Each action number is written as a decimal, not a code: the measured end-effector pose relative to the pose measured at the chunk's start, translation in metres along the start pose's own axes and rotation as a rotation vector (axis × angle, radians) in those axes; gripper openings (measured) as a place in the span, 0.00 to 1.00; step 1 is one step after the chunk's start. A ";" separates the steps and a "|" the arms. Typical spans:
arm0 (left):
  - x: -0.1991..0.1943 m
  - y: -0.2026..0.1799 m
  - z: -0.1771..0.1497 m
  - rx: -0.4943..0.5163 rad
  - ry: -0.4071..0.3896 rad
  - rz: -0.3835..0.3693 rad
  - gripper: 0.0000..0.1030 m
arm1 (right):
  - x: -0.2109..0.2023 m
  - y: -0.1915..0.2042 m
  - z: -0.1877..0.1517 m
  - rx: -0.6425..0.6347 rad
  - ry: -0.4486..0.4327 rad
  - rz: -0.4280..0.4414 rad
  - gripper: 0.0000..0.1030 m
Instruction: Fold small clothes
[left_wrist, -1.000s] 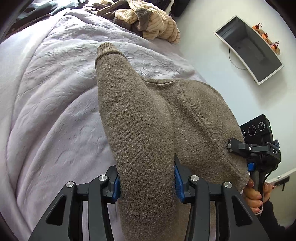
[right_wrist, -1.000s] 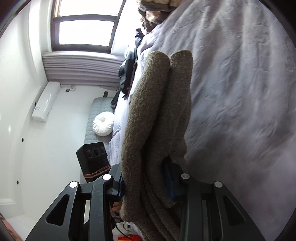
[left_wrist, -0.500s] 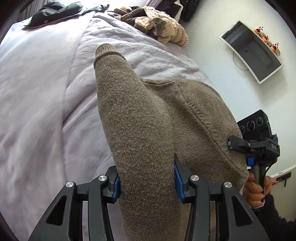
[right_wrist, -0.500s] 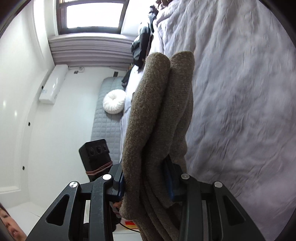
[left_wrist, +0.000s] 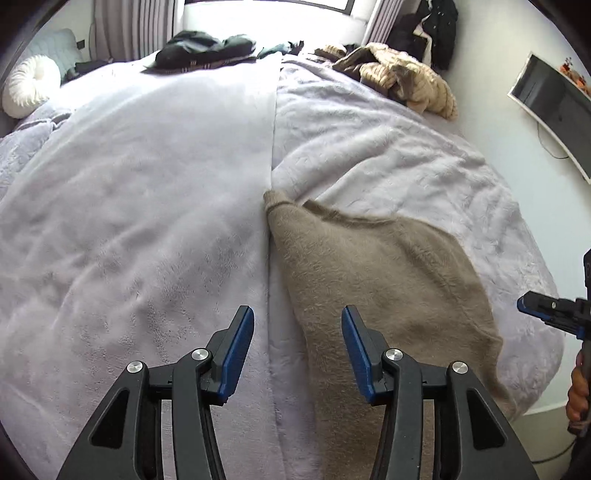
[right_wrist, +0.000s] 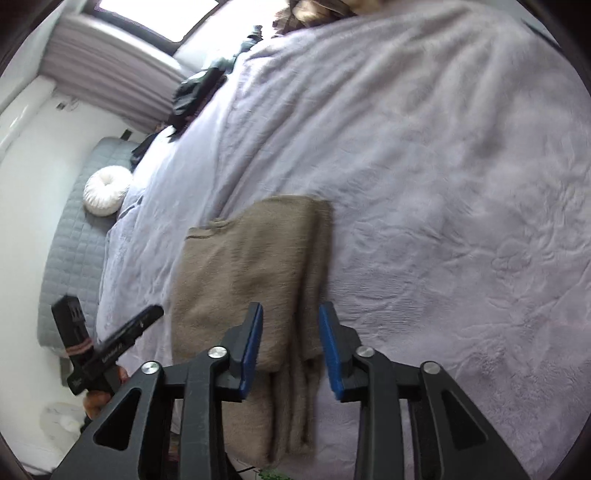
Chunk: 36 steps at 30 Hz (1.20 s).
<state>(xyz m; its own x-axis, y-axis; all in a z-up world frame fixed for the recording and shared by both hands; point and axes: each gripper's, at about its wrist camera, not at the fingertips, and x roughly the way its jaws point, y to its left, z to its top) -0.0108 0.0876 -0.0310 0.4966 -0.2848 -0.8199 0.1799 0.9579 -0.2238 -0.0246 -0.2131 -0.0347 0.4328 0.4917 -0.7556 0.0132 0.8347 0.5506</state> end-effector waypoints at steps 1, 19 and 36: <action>0.001 0.000 0.000 0.008 0.001 -0.001 0.50 | 0.002 0.010 -0.004 -0.037 0.000 -0.006 0.31; 0.006 -0.007 -0.050 0.028 0.003 0.089 0.61 | 0.043 0.027 -0.092 -0.270 0.088 -0.255 0.27; -0.002 -0.009 -0.057 0.025 0.025 0.112 0.61 | 0.012 -0.002 -0.097 -0.096 0.051 -0.194 0.45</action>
<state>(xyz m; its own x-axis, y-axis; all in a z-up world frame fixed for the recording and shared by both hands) -0.0623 0.0815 -0.0572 0.4938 -0.1748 -0.8518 0.1461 0.9823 -0.1169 -0.1070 -0.1846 -0.0792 0.3845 0.3298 -0.8622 0.0048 0.9333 0.3591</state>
